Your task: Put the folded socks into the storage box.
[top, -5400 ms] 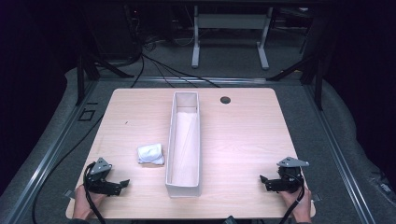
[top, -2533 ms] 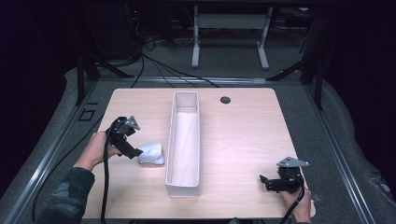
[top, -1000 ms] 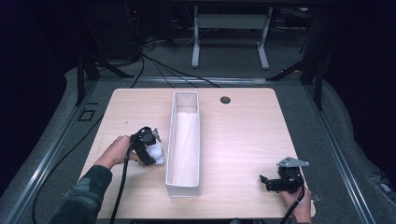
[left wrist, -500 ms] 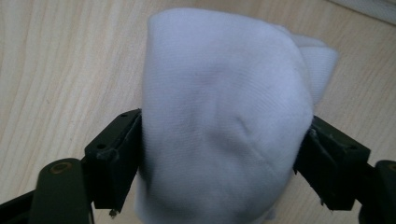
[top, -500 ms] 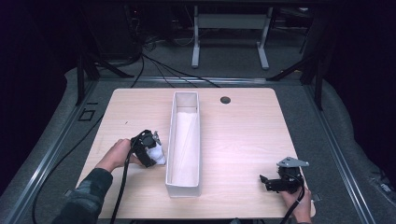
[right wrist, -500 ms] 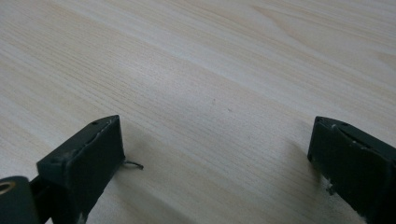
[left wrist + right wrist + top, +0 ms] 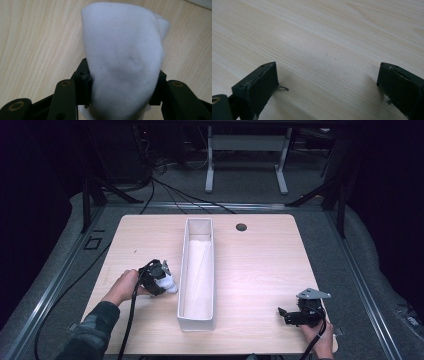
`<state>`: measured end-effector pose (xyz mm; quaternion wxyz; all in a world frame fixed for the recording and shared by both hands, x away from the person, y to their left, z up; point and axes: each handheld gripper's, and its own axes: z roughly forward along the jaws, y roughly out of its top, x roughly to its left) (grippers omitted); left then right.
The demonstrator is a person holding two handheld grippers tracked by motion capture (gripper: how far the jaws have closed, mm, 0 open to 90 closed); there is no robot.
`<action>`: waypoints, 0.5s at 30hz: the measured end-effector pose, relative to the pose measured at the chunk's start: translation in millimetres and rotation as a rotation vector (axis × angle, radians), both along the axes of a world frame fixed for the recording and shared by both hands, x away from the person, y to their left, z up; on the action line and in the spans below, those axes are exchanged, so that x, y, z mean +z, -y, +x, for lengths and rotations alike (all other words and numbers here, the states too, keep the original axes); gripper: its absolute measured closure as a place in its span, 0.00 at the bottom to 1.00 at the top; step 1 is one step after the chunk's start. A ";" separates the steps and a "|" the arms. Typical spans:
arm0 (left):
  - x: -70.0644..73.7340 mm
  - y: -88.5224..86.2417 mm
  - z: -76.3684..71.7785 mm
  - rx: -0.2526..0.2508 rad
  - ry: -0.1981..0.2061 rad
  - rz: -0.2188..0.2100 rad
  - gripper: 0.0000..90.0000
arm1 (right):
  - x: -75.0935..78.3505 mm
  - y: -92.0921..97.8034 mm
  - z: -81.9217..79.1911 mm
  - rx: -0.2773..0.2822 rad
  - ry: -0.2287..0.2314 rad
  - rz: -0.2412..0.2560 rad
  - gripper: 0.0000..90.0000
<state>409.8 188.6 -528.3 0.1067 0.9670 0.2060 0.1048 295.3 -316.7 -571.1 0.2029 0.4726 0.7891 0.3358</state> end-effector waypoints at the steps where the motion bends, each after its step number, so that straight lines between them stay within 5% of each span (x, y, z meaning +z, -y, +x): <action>1: 0.0 0.0 0.0 0.000 0.000 0.000 0.57 | 0.0 0.0 0.0 0.000 0.000 0.000 0.03; 15: 2.6 -5.2 1.7 0.021 0.000 -0.024 0.63 | 0.0 0.0 0.1 0.000 0.000 0.000 0.03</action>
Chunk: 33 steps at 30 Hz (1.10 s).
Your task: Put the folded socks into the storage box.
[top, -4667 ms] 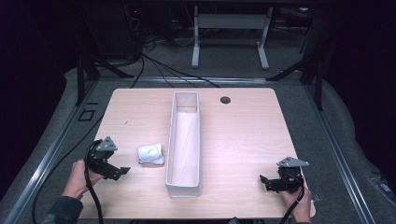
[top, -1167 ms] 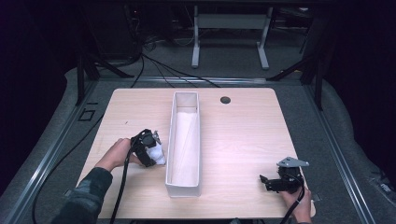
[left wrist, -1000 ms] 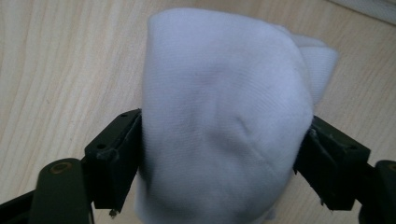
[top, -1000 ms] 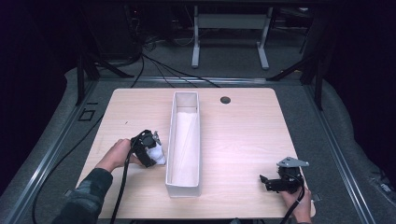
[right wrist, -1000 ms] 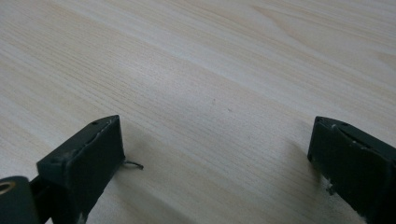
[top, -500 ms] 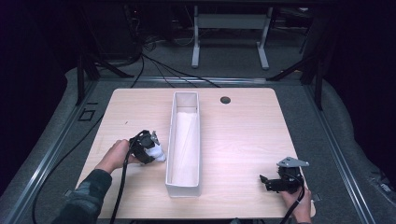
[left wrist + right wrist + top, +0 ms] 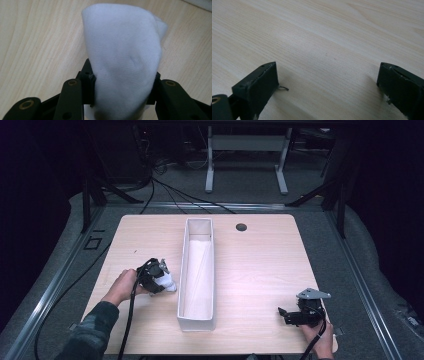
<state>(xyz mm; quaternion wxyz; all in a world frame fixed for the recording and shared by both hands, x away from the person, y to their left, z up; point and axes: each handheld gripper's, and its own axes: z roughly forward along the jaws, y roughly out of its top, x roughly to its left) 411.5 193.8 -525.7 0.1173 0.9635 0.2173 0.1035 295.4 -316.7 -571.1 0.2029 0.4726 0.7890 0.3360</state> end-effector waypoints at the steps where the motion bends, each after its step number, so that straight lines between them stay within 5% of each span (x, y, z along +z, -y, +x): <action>1: 0.0 0.0 0.0 0.000 0.000 0.000 0.63 | 0.0 0.0 0.0 0.000 0.000 0.000 0.03; 33: 44.1 -25.6 -7.1 0.010 0.037 -0.009 0.63 | 0.1 0.2 0.1 0.004 -0.004 0.001 0.03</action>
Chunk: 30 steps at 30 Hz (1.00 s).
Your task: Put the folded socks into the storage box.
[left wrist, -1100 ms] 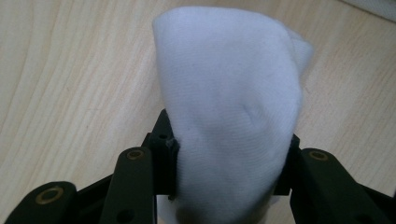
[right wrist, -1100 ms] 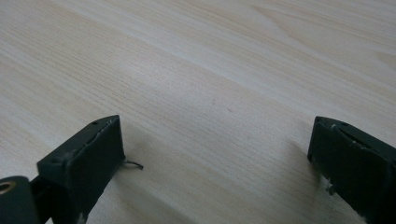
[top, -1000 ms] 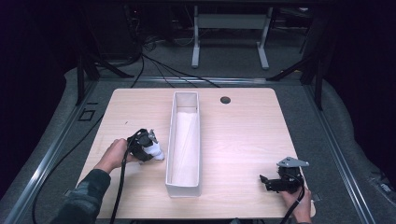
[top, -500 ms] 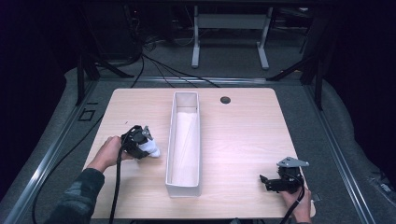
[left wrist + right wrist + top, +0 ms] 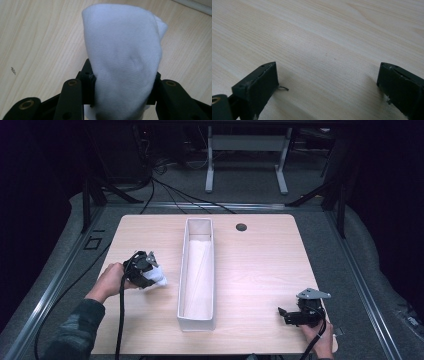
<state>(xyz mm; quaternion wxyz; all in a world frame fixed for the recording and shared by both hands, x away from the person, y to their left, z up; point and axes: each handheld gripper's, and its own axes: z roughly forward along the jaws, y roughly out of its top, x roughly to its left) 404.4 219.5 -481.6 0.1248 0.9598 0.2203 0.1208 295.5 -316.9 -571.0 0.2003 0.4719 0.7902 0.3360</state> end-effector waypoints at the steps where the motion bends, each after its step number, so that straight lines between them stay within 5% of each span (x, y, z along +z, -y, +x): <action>1: 1.5 -0.6 -0.3 0.002 0.000 -0.005 0.63 | 0.0 0.0 0.0 0.000 0.000 0.000 0.03; 30: 45.1 -8.1 -4.7 -0.012 0.043 -0.005 0.63 | 0.1 -0.1 0.0 -0.001 -0.001 0.001 0.03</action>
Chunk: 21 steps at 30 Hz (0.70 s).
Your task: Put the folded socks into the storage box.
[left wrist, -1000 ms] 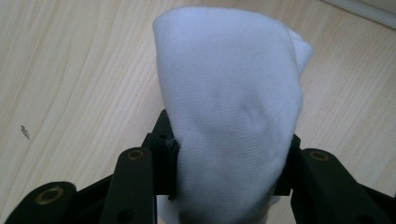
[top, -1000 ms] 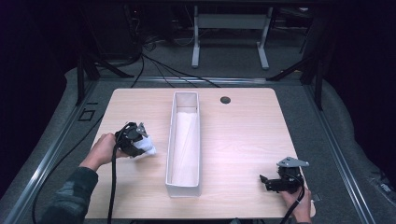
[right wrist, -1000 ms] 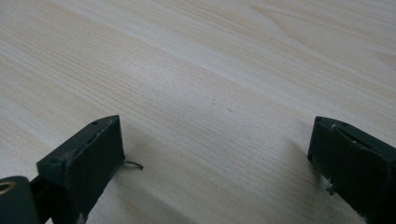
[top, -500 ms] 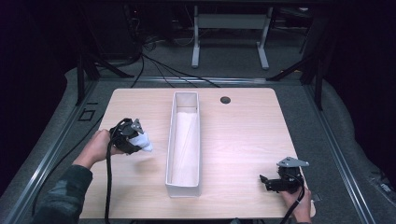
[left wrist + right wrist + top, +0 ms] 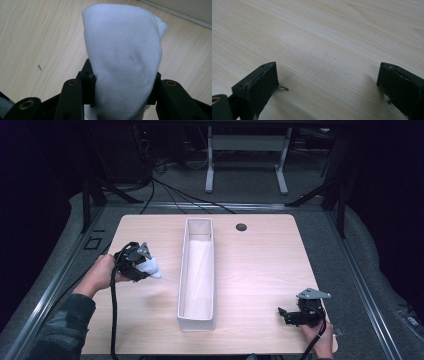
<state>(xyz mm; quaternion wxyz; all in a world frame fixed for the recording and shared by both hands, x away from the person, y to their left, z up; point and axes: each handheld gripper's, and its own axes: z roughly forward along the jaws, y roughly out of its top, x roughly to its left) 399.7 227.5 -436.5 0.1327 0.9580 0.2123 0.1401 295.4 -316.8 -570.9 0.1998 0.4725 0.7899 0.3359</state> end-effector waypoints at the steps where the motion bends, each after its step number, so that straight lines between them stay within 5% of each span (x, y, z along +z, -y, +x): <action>1: 0.8 0.0 -0.1 0.001 0.001 -0.004 0.63 | 0.0 0.0 0.0 0.001 0.000 0.000 0.03; 21: 31.7 6.6 1.5 -0.024 0.035 0.016 0.63 | -0.1 0.1 0.1 0.001 0.001 -0.001 0.03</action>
